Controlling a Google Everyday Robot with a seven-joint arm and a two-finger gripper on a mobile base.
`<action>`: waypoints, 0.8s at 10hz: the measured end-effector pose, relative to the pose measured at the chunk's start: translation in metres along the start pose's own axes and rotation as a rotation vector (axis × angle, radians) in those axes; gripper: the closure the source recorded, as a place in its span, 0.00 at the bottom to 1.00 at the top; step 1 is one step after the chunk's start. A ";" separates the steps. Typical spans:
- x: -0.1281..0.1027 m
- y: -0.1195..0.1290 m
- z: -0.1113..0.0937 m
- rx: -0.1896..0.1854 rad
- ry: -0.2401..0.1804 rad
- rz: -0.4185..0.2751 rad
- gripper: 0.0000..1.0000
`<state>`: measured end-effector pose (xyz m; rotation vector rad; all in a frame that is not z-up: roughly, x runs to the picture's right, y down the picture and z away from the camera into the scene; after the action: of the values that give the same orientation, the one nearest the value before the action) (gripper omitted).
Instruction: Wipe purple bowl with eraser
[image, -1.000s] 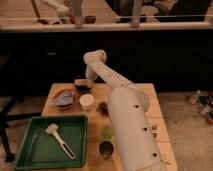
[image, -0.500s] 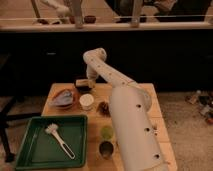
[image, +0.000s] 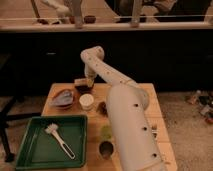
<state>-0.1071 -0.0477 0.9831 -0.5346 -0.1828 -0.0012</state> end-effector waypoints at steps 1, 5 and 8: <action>-0.006 0.002 0.006 -0.014 0.002 -0.021 1.00; -0.002 0.010 0.011 -0.053 0.026 -0.048 1.00; 0.020 0.010 0.003 -0.053 0.046 -0.026 1.00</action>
<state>-0.0878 -0.0367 0.9843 -0.5844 -0.1448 -0.0440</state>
